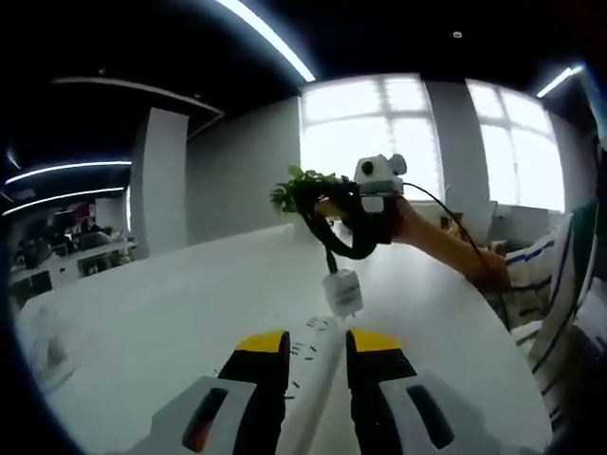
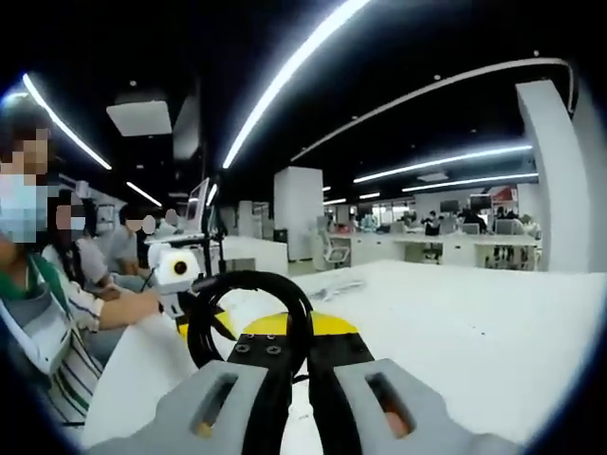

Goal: Straighten the power strip on the desk, plug the charger into it

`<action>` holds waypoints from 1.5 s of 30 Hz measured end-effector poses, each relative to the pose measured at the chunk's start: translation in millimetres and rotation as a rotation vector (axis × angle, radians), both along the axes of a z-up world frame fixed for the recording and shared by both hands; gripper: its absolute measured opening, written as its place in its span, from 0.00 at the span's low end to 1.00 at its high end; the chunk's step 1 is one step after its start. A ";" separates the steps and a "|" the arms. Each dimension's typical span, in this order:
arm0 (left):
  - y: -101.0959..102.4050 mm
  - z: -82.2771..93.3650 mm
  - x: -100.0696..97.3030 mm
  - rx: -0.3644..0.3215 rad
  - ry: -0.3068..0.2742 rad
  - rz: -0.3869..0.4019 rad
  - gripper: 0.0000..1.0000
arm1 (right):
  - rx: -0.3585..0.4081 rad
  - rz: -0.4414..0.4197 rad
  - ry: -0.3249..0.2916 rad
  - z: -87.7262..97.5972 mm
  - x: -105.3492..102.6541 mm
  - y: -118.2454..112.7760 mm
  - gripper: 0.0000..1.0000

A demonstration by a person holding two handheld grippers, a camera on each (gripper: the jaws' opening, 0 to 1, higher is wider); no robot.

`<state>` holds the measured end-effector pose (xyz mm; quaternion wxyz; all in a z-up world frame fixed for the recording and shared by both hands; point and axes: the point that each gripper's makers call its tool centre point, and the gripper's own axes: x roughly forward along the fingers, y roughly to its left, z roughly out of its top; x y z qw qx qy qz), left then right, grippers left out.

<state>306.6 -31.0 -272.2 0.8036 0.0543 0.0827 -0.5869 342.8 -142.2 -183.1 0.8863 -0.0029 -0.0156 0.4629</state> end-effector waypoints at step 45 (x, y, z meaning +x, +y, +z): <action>-54.3 4.2 -1.0 -0.024 -0.008 -0.158 0.31 | 0.036 0.280 0.028 17.3 -7.9 81.4 0.03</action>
